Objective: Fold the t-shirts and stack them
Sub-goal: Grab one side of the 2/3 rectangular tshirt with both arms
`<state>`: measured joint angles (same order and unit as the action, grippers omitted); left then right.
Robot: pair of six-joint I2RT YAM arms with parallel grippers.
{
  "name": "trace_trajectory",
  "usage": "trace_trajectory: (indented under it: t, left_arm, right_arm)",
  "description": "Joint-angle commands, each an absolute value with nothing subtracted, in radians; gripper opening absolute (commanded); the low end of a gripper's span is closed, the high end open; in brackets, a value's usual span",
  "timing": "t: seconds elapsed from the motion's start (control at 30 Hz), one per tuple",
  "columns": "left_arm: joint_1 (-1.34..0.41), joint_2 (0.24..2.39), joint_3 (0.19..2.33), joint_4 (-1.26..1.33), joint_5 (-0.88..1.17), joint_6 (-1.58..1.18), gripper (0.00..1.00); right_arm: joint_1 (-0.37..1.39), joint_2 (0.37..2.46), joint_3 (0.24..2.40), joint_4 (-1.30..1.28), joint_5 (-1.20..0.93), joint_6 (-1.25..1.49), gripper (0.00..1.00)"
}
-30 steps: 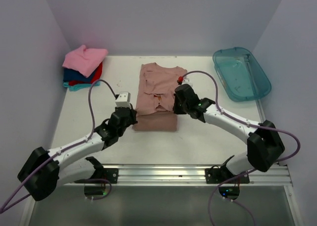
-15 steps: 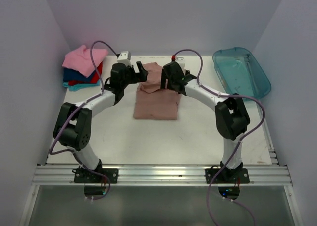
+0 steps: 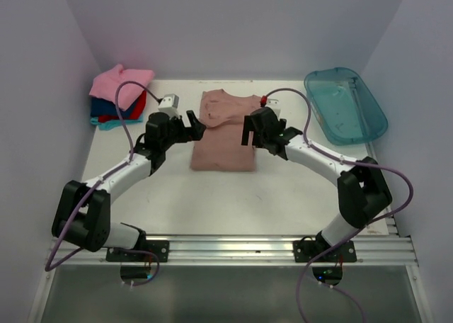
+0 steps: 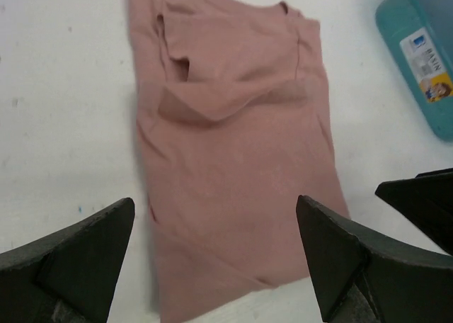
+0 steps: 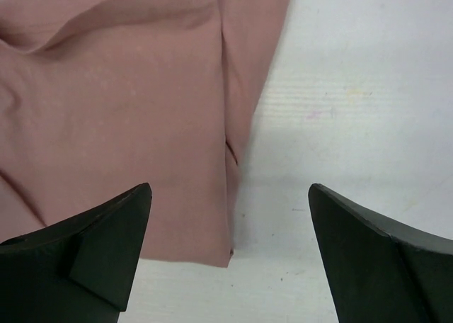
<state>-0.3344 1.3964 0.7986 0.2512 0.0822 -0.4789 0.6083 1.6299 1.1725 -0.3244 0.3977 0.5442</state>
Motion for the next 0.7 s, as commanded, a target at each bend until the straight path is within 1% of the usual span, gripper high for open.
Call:
trace_trajectory:
  t: [0.0,0.1,0.23,0.27,0.47,0.5,0.57,0.6,0.67]
  left_arm:
    - [-0.336,1.327,0.695,0.181,0.084,-0.525,1.00]
    - [-0.337,1.315,0.606,0.183,0.081,-0.534,1.00]
    - [-0.337,1.312,0.523,0.196,0.084,-0.534,1.00]
    - [-0.337,1.312,0.509,0.208,0.092,-0.537,1.00]
    - [-0.337,1.331,0.460,0.255,0.104,-0.528,1.00]
    - [-0.337,1.339,0.456,0.273,0.112,-0.528,1.00]
    - [-0.337,1.351,0.445,0.285,0.123,-0.532,1.00]
    - [-0.337,1.367,0.440,0.304,0.124,-0.535,1.00]
    - [-0.337,1.382,0.428,0.328,0.149,-0.543,1.00]
  right_arm:
    - [0.577,1.579,1.071,-0.243,0.246,0.638,0.95]
    - [0.542,1.565,0.953,-0.134,0.129,0.701,0.89]
    - [0.535,1.569,0.858,-0.040,0.055,0.749,0.81]
    - [0.535,1.571,0.842,-0.019,0.045,0.758,0.77]
    - [0.526,1.617,0.795,0.066,0.003,0.796,0.70]
    - [0.520,1.624,0.792,0.077,-0.021,0.802,0.66]
    - [0.519,1.632,0.778,0.106,-0.041,0.816,0.62]
    - [0.518,1.637,0.775,0.110,-0.044,0.824,0.56]
    - [0.518,1.637,0.762,0.120,-0.043,0.831,0.50]
